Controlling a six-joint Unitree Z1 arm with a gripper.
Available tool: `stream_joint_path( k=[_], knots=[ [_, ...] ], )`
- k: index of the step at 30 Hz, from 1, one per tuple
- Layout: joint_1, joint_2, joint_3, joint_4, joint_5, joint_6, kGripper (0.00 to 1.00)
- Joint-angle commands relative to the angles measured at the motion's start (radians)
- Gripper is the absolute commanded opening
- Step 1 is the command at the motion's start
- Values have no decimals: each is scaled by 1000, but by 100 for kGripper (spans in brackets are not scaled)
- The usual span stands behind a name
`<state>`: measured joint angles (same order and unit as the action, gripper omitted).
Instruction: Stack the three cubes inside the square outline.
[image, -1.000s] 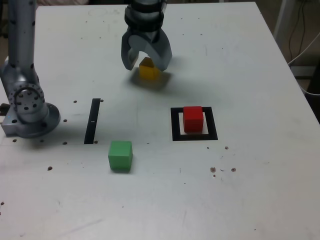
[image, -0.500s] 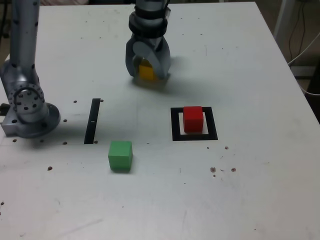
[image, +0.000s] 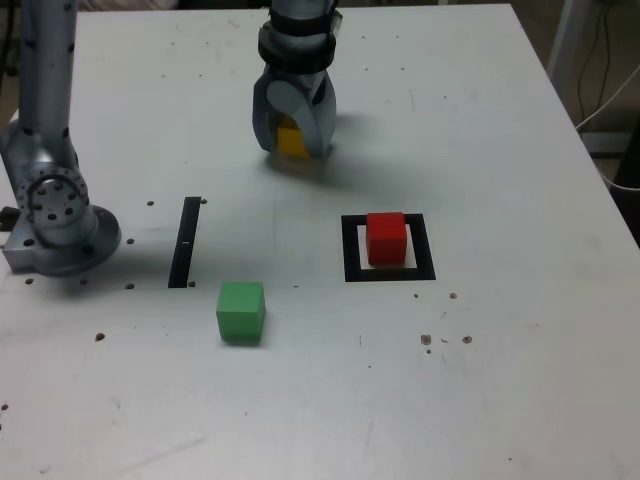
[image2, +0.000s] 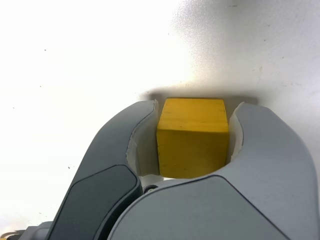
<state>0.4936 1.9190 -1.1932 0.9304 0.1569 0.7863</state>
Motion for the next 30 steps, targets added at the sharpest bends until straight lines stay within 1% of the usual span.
stream_joint_path(
  k=[1, 4, 7, 10, 13, 17, 19, 22, 25, 27, 30],
  knots=[
    [-3, -9, -2, 8, -1, 1, 35],
    [-7, -25, -8, 24, -3, 1, 33],
    [-23, -51, -19, 52, -13, -4, 33],
    [-66, -79, -36, 89, -30, -27, 33],
    [-126, -105, -43, 110, -43, -75, 33],
    [-202, -143, -25, 106, -44, -163, 33],
    [-232, -163, -16, 110, -37, -214, 33],
    [-275, -194, -18, 137, -18, -310, 33],
    [-315, -211, -41, 166, -10, -400, 33],
    [-339, -217, -58, 179, -16, -457, 33],
    [-372, -221, -80, 203, -40, -544, 33]
  ],
)
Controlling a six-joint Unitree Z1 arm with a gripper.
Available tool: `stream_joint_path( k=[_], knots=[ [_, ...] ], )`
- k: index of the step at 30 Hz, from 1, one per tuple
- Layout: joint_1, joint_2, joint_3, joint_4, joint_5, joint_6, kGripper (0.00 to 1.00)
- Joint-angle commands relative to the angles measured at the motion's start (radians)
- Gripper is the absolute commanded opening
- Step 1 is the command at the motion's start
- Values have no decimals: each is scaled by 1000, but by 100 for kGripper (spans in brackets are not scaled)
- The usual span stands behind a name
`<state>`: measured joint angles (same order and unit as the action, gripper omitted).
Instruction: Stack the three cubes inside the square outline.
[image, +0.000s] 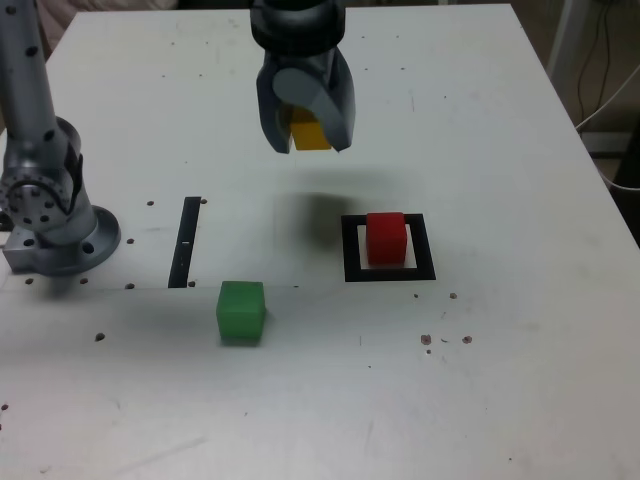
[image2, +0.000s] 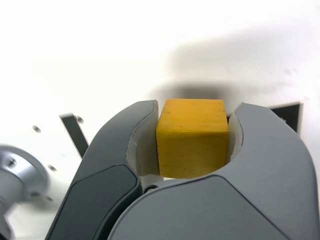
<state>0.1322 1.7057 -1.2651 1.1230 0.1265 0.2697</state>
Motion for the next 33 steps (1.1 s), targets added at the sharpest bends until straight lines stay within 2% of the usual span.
stream_joint_path(
  k=[1, 5, 11, 15, 19, 27, 33],
  knots=[
    [-24, -8, -14, 18, -19, -60, 33],
    [-93, 0, -34, 35, -46, -195, 33],
    [-198, 43, -82, 51, -44, -320, 33],
    [-257, 109, -155, 84, -39, -340, 33],
    [-292, 171, -209, 103, -64, -341, 33],
    [-292, 238, -261, 122, -105, -335, 33],
    [-269, 273, -294, 124, -113, -335, 33]
  ],
)
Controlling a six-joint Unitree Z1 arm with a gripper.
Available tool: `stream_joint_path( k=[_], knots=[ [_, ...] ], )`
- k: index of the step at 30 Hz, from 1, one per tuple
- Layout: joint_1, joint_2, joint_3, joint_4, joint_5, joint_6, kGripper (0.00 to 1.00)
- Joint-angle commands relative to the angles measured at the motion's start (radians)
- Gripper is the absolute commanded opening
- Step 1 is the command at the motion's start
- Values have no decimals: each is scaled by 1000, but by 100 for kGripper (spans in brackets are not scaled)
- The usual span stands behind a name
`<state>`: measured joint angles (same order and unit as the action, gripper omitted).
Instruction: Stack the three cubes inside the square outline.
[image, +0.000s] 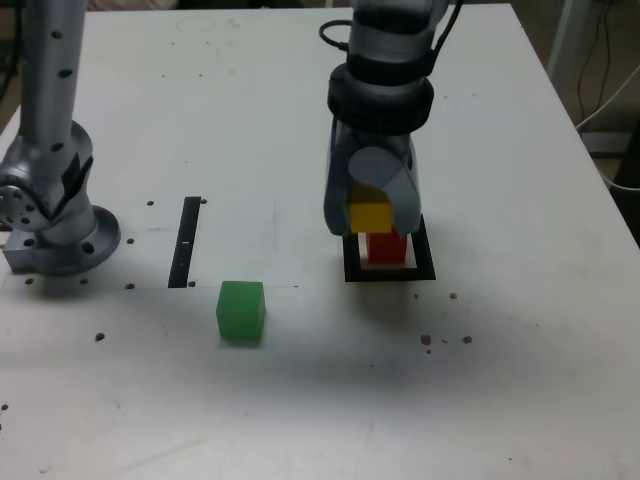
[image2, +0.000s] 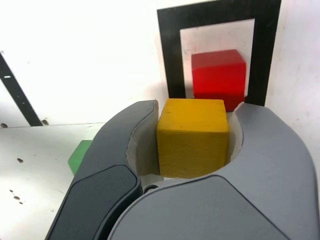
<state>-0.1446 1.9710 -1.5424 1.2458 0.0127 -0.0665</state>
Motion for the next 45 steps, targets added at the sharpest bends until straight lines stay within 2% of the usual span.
stream_joint_path(
  k=[1, 9, 19, 29, 35, 45],
  knots=[
    [12, 12, -24, 2, 1, 2, 33],
    [34, 52, -67, 6, -1, 25, 33],
    [59, 60, -46, 2, 1, 34, 33],
    [62, 44, -27, -15, -12, 44, 41],
    [62, 47, -19, -32, -21, 56, 54],
    [65, 47, -4, -41, -27, 73, 68]
  ],
)
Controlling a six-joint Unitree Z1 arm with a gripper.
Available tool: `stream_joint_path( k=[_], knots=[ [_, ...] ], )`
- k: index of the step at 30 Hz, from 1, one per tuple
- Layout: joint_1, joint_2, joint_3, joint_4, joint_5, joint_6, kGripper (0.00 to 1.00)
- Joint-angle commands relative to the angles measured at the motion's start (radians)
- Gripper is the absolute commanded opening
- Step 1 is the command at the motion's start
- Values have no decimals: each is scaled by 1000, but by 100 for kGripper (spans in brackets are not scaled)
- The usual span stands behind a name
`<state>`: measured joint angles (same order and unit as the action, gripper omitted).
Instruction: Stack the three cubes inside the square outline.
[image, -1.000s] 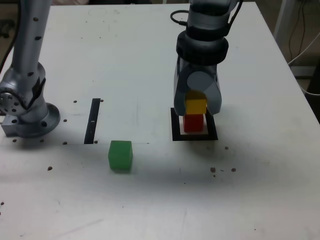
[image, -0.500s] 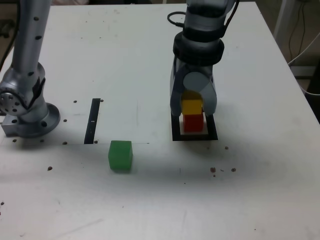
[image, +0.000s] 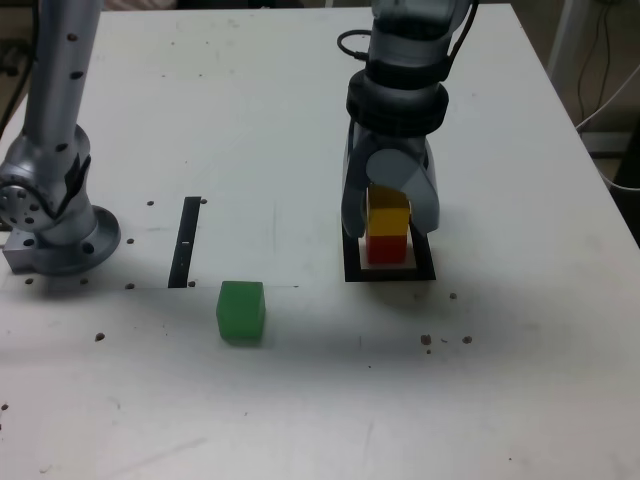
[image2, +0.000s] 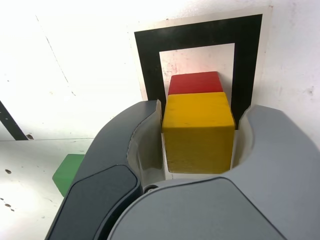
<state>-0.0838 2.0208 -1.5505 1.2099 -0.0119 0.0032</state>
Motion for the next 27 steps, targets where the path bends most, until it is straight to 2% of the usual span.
stream_joint_path(
  k=[1, 4, 9, 12, 20, 23, 27],
  knots=[
    [5, -3, 7, -6, -3, 5, 69],
    [8, -5, 13, -13, -3, 8, 75],
    [9, -20, 24, -25, -3, 4, 91],
    [10, -27, 34, -30, -2, -1, 97],
    [9, -68, 52, -35, -6, -5, 99],
    [-3, -119, 69, -22, -9, -4, 99],
    [-28, -223, 106, 34, 12, 2, 99]
  ],
)
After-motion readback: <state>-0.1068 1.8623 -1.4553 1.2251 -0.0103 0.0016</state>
